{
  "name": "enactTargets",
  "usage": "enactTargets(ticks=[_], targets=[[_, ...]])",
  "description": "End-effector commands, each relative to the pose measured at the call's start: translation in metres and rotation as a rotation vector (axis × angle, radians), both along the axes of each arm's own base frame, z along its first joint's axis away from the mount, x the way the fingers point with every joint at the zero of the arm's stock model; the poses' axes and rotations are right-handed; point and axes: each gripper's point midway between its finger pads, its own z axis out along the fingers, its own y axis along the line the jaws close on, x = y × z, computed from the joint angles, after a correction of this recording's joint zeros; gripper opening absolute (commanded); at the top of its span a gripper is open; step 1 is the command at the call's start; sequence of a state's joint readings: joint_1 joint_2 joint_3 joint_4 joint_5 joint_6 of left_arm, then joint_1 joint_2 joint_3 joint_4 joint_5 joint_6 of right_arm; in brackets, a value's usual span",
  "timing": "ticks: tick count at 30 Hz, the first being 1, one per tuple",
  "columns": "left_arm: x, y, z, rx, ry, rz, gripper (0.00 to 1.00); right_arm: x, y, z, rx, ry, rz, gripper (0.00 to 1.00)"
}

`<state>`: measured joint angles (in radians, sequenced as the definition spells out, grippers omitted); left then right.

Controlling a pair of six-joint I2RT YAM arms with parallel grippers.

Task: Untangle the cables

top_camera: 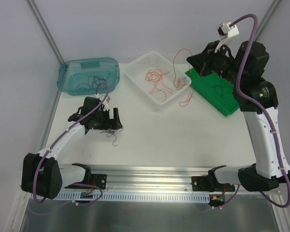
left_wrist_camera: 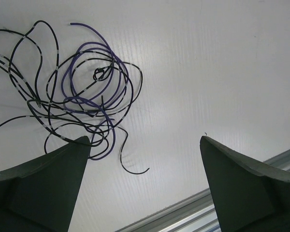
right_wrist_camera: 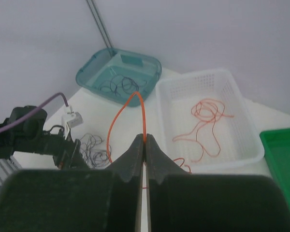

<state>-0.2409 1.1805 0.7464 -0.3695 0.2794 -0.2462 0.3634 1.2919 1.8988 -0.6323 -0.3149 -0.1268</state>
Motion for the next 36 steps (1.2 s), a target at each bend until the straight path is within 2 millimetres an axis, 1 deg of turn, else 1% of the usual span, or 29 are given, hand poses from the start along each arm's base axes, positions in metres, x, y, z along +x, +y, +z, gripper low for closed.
enactTargets(ticks=[1,2,3,4,5,6,8,9,11,12,13,16,17,18,19,20,21,23,24,26,27,29,30,31,32,33,34,35,36], targets=[[0.006,0.000,0.012,-0.004,-0.064,0.001,0.99,0.013,0.013,0.072,0.110,-0.240,0.044,0.01],[0.007,0.001,0.012,-0.002,-0.066,0.003,0.99,0.023,0.017,0.079,0.124,-0.261,0.046,0.01],[0.007,0.001,0.012,-0.003,-0.065,0.004,0.99,0.033,0.022,0.076,0.126,-0.258,0.051,0.01],[0.006,0.001,0.011,0.000,-0.063,0.002,0.99,0.033,0.022,0.097,0.150,-0.317,0.057,0.01],[0.007,0.001,0.012,-0.001,-0.066,0.004,0.99,0.042,0.027,0.099,0.153,-0.324,0.060,0.01],[0.006,0.001,0.012,-0.001,-0.065,0.003,0.99,0.059,0.033,0.091,0.149,-0.313,0.060,0.01],[0.007,0.001,0.013,-0.003,-0.067,0.004,0.99,0.081,0.036,0.092,0.152,-0.345,0.030,0.01],[0.007,0.001,0.013,-0.001,-0.069,0.006,0.99,0.103,0.042,0.075,0.131,-0.322,0.019,0.01],[0.006,0.002,0.013,0.002,-0.072,0.007,0.99,0.127,0.044,0.060,0.104,-0.314,-0.016,0.01],[0.006,0.003,0.013,0.003,-0.072,0.011,0.99,0.141,0.046,0.045,0.085,-0.292,-0.028,0.01],[0.006,0.003,0.013,0.005,-0.074,0.010,0.99,0.163,0.051,0.018,0.057,-0.241,-0.047,0.01],[0.007,0.004,0.012,0.010,-0.074,0.015,0.99,0.197,0.052,-0.035,0.003,-0.150,-0.107,0.05],[0.007,0.004,0.012,0.012,-0.074,0.015,0.99,0.212,0.053,-0.063,-0.018,-0.101,-0.131,0.06],[0.007,0.004,0.013,0.011,-0.074,0.014,0.99,0.221,0.052,-0.091,-0.036,-0.050,-0.154,0.07],[0.007,0.004,0.012,0.010,-0.072,0.015,0.99,0.230,0.048,-0.108,-0.055,-0.023,-0.191,0.07],[0.007,0.004,0.012,0.010,-0.072,0.013,0.99,0.240,0.049,-0.137,-0.081,0.030,-0.208,0.07],[0.007,0.004,0.011,0.012,-0.071,0.014,0.99,0.246,0.048,-0.152,-0.096,0.063,-0.229,0.08],[0.007,0.004,0.010,0.011,-0.064,0.014,0.99,0.249,0.046,-0.183,-0.135,0.157,-0.241,0.10],[0.006,0.004,0.009,0.011,-0.063,0.012,0.99,0.253,0.048,-0.205,-0.152,0.204,-0.241,0.19],[0.008,0.004,0.011,0.010,-0.067,0.014,0.99,0.248,0.049,-0.217,-0.159,0.256,-0.232,0.35],[0.007,0.004,0.010,0.011,-0.064,0.016,0.99,0.243,0.050,-0.215,-0.157,0.258,-0.225,0.46],[0.007,0.005,0.010,0.016,-0.067,0.024,0.99,0.231,0.052,-0.218,-0.155,0.284,-0.203,0.57],[0.008,0.007,0.010,0.023,-0.069,0.030,0.99,0.220,0.052,-0.200,-0.144,0.260,-0.194,0.64],[0.008,0.007,0.010,0.025,-0.069,0.033,0.99,0.212,0.052,-0.197,-0.146,0.266,-0.185,0.67],[0.009,0.008,0.009,0.028,-0.068,0.039,0.99,0.201,0.053,-0.207,-0.162,0.293,-0.173,0.70],[0.009,0.009,0.009,0.035,-0.068,0.045,0.99,0.190,0.053,-0.203,-0.164,0.291,-0.162,0.73],[0.009,0.010,0.007,0.038,-0.063,0.050,0.99,0.173,0.052,-0.186,-0.156,0.269,-0.147,0.75],[0.009,0.012,0.005,0.045,-0.058,0.058,0.99,0.156,0.055,-0.200,-0.175,0.297,-0.129,0.75],[0.009,0.012,0.004,0.048,-0.052,0.059,0.99,0.144,0.053,-0.204,-0.181,0.312,-0.123,0.76]])
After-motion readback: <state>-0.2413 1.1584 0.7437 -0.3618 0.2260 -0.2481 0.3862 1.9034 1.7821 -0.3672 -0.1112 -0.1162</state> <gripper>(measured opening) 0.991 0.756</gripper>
